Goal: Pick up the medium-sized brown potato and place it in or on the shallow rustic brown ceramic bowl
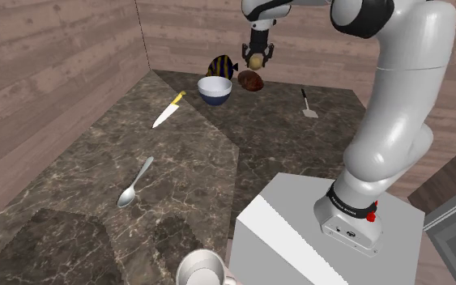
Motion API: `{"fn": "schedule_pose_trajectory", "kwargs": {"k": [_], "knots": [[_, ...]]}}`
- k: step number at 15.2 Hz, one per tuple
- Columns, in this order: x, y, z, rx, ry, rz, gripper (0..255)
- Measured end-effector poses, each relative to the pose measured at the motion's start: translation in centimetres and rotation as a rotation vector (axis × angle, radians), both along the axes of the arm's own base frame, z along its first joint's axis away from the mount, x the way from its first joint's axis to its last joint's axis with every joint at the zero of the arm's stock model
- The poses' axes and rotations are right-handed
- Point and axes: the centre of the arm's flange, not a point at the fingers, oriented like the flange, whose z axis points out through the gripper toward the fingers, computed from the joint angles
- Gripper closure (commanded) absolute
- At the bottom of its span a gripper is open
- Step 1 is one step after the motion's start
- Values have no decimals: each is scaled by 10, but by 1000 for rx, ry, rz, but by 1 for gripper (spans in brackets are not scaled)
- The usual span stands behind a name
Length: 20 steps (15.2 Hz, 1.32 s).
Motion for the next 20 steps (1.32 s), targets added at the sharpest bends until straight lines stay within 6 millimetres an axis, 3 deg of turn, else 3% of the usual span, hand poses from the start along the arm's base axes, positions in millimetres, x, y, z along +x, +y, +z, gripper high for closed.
{"fn": "schedule_pose_trajectory", "kwargs": {"k": [4, 6, 17, 20], "knots": [[47, -25, -1, 0, -1, -1, 255], [57, -35, -10, 0, 0, 0, 255], [60, -36, -66, 0, 0, 0, 255], [60, -36, -72, 0, 0, 0, 255]]}}
